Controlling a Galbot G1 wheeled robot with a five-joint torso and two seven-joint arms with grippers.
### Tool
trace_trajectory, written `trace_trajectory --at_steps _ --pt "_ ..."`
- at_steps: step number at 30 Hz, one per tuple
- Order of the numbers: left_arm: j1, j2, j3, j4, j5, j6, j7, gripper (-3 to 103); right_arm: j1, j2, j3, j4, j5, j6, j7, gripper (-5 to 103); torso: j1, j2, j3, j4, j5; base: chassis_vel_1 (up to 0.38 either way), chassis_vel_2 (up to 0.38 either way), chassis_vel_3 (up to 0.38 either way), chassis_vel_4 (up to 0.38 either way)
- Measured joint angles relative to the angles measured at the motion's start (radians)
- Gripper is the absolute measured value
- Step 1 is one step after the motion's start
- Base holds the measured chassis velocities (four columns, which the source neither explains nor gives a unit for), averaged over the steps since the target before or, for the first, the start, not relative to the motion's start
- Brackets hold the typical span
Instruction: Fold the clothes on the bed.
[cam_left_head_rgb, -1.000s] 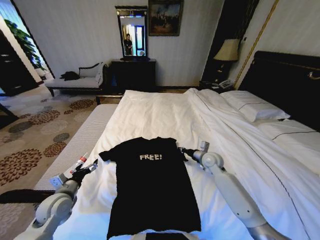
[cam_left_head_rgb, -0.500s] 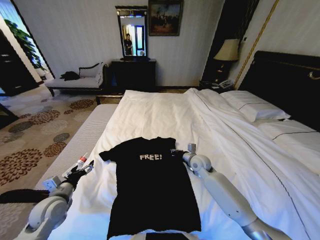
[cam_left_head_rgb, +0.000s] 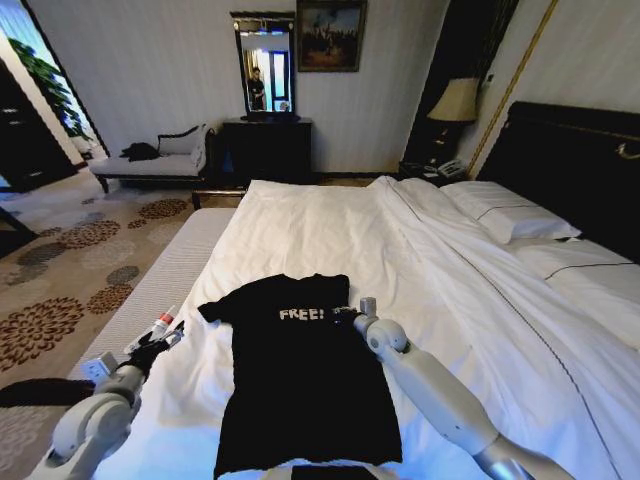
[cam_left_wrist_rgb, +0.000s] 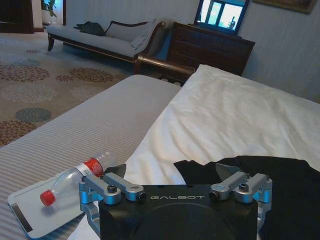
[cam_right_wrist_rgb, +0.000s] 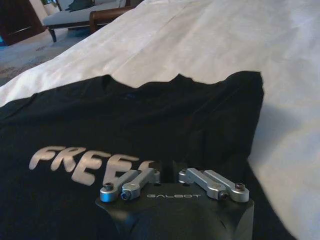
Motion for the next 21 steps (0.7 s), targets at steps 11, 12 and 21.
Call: trace_trajectory --at_steps 11,12,21 --pt "-0.012 -0.005 0.017 -0.003 0.004 0.000 -0.001 100 -0.074 -0.060 0.002 0.202 0.041 -0.005 0.001 54 0.000 0.000 0.000 -0.0003 0.0000 0.000 0.000 0.000 0.000" --pt "-0.013 -0.005 0.018 -0.003 0.004 0.000 -0.002 100 -0.074 -0.063 0.016 0.218 0.057 -0.004 0.007 60 0.000 0.000 0.000 -0.0004 -0.0001 0.000 0.000 0.000 0.000" --pt "-0.011 -0.001 0.015 -0.008 0.002 0.000 -0.004 100 -0.061 -0.081 0.076 0.194 0.060 0.022 0.024 91 0.000 0.000 0.000 -0.0004 0.0000 0.000 0.000 0.000 0.000"
